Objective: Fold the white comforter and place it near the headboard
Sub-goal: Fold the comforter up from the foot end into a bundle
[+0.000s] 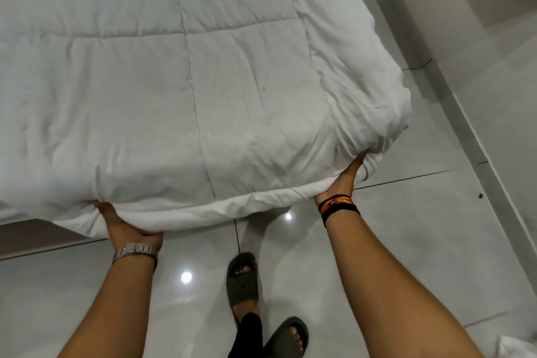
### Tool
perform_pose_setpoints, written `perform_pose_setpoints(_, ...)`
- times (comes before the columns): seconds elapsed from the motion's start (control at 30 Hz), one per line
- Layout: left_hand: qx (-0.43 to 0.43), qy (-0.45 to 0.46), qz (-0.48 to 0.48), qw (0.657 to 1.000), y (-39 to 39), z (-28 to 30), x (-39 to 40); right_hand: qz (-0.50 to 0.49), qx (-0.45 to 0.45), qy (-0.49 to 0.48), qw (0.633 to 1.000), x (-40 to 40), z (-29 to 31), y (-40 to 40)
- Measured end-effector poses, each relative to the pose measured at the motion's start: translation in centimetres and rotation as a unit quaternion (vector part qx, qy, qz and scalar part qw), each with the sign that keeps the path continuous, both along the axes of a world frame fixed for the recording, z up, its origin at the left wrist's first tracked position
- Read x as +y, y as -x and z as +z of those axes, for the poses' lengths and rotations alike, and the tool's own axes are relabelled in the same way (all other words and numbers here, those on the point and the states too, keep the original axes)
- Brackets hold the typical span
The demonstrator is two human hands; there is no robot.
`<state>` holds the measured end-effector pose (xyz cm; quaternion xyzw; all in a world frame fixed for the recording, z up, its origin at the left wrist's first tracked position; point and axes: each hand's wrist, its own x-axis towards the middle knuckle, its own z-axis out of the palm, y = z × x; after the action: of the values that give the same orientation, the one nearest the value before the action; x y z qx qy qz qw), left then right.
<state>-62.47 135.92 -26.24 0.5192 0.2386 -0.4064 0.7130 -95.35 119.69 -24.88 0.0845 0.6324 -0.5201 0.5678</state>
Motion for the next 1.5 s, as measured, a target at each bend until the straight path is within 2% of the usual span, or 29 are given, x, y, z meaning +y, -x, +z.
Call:
perform_pose_setpoints(0.1,0.012,-0.035,-0.006,0.999,0.5,2.6,3.6,-0.016,0.087,0.001,0.996,2.9,4.2,1.0)
perform_pose_setpoints(0.17,0.004,-0.108,0.042,0.993,1.8,6.7,6.1,-0.034,0.130,-0.010,0.991,5.5,8.6,1.5)
perform_pose_setpoints(0.23,-0.038,-0.164,0.106,0.980,2.2,11.4,8.0,-0.020,0.194,-0.029,0.980,7.6,13.3,2.0)
perform_pose_setpoints(0.3,-0.111,-0.177,0.131,0.969,2.2,15.9,9.0,0.032,0.229,-0.034,0.972,9.2,18.6,2.3)
perform_pose_setpoints(0.37,-0.142,-0.185,0.149,0.961,1.7,21.4,8.5,0.060,0.250,-0.041,0.965,9.4,22.6,2.4)
perform_pose_setpoints(0.43,-0.158,-0.180,0.155,0.959,1.5,26.2,6.7,0.076,0.250,-0.065,0.963,8.2,25.7,2.3)
perform_pose_setpoints(0.5,-0.136,-0.194,0.136,0.962,1.2,30.6,4.3,0.078,0.202,-0.076,0.973,5.9,27.9,1.8)
perform_pose_setpoints(0.6,-0.126,-0.210,0.089,0.965,-0.8,34.1,-0.6,0.062,0.142,-0.052,0.987,1.2,30.8,0.1)
perform_pose_setpoints(0.73,-0.135,-0.173,0.045,0.975,-6.8,37.0,-9.9,0.199,0.206,0.036,0.957,-9.6,34.1,-4.1)
perform_pose_setpoints(0.87,-0.178,-0.062,0.035,0.981,-15.3,37.4,-22.0,0.285,0.156,0.104,0.940,-24.5,37.0,-9.8)
perform_pose_setpoints(0.93,-0.246,0.000,-0.048,0.968,-18.4,37.0,-26.6,0.325,0.127,0.134,0.927,-29.3,37.3,-11.9)
perform_pose_setpoints(0.97,-0.276,-0.002,-0.101,0.956,-19.6,36.3,-28.5,0.354,0.151,0.145,0.912,-30.7,37.3,-12.9)
perform_pose_setpoints(1.03,-0.298,-0.056,-0.180,0.936,-21.0,33.7,-30.7,0.375,0.261,0.150,0.877,-31.1,35.1,-13.5)
perform_pose_setpoints(1.1,-0.330,-0.179,-0.240,0.895,-20.5,29.3,-30.1,0.356,0.359,0.127,0.853,-29.5,30.1,-12.8)
perform_pose_setpoints(1.17,-0.350,-0.344,-0.264,0.830,-17.8,24.7,-28.2,0.338,0.432,0.037,0.835,-26.9,25.0,-12.5)
perform_pose_setpoints(1.2,-0.353,-0.402,-0.251,0.807,-15.9,23.1,-27.2,0.329,0.443,-0.016,0.834,-25.2,23.3,-12.6)
perform_pose_setpoints(1.23,-0.340,-0.437,-0.228,0.801,-14.0,22.6,-26.4,0.315,0.433,-0.061,0.842,-23.9,22.0,-12.8)
perform_pose_setpoints(1.3,-0.251,-0.453,-0.182,0.836,-11.6,21.9,-26.4,0.284,0.387,-0.112,0.870,-23.0,20.8,-13.8)
perform_pose_setpoints(1.33,-0.205,-0.439,-0.157,0.860,-11.0,21.8,-26.8,0.273,0.371,-0.109,0.881,-23.2,20.5,-14.3)
perform_pose_setpoints(1.4,-0.178,-0.378,-0.119,0.901,-11.0,21.9,-28.2,0.250,0.347,-0.064,0.902,-24.8,20.7,-15.8)
perform_pose_setpoints(1.5,-0.167,-0.355,-0.103,0.914,-12.8,21.7,-31.6,0.253,0.365,-0.032,0.895,-28.9,20.1,-17.6)
